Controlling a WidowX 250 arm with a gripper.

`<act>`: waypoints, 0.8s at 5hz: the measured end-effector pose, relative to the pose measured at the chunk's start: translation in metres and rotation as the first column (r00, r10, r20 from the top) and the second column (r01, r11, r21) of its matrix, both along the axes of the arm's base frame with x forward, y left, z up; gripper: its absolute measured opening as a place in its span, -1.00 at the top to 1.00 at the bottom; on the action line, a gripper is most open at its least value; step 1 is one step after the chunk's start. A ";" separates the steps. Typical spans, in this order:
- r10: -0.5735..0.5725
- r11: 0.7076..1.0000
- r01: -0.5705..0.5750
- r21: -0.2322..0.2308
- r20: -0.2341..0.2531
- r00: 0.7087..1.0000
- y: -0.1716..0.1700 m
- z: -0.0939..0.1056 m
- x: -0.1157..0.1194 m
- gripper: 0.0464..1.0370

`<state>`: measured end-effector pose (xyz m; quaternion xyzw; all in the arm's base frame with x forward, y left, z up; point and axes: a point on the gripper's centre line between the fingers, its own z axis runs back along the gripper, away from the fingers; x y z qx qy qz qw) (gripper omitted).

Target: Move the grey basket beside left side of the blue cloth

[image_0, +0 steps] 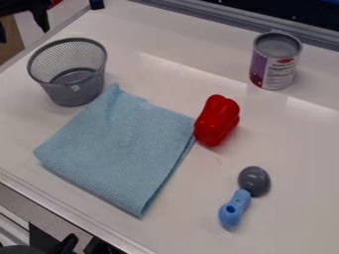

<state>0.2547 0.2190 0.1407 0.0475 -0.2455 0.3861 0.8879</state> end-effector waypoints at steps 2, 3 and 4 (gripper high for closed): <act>-0.269 0.962 0.267 0.059 0.021 0.963 -0.046 0.009 -0.001 -0.92; -0.400 0.916 0.399 0.044 -0.003 0.917 -0.078 -0.001 0.006 -0.92; -0.470 0.876 0.473 0.092 -0.055 0.881 -0.104 -0.007 0.013 -0.92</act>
